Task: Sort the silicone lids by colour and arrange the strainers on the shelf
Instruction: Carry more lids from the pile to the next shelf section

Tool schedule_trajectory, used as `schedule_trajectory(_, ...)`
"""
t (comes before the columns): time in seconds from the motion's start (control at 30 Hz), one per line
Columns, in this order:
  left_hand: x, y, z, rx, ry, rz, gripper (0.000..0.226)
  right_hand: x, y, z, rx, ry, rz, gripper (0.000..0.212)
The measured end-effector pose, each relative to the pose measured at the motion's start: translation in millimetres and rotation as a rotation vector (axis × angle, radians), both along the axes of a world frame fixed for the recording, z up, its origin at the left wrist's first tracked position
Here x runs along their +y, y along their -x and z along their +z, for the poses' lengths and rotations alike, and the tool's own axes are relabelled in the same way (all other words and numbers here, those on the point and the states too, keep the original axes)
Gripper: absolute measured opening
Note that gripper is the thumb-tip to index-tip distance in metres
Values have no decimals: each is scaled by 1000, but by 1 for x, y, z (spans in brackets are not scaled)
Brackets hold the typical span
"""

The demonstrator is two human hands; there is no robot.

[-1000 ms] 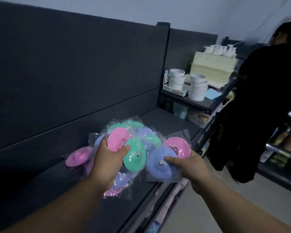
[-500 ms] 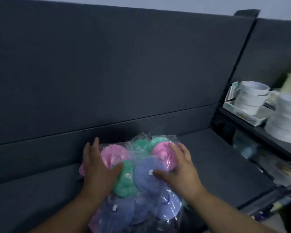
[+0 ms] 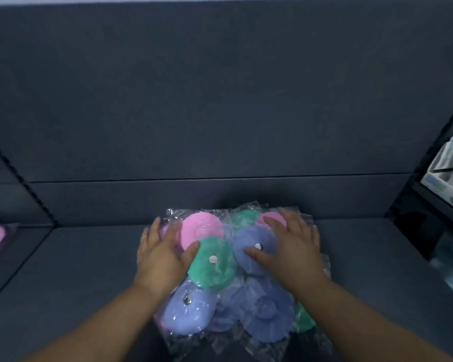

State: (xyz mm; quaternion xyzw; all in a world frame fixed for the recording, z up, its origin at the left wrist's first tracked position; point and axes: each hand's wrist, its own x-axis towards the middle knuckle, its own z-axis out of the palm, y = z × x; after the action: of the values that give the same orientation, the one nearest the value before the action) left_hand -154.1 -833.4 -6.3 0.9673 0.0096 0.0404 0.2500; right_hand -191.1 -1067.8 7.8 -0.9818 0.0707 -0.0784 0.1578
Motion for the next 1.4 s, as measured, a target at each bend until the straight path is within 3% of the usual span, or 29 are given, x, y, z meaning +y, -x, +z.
schedule_trajectory(0.13,36,26,7,20,73,-27,57,42,10,12,-139,-65,168,59)
schedule_trajectory(0.27,101,61,13,69,20,-67,63,113,31,20,-23,-121,378,47)
schedule_trajectory(0.63,388,221,3,143,-310,228,72,397,104,3,318,52,774,72)
schedule_trajectory(0.87,532,296,2,187,-368,413,73,550,133,-4,302,57,892,73)
schedule_trajectory(1.1,597,261,-7,167,-344,434,72,616,85,1,170,-33,824,63)
schedule_trajectory(1.3,630,170,-6,49,-341,327,72,654,-5,0,-20,-74,703,56)
schedule_trajectory(1.4,640,119,-3,14,-392,235,65,667,-44,4,-11,-18,632,60)
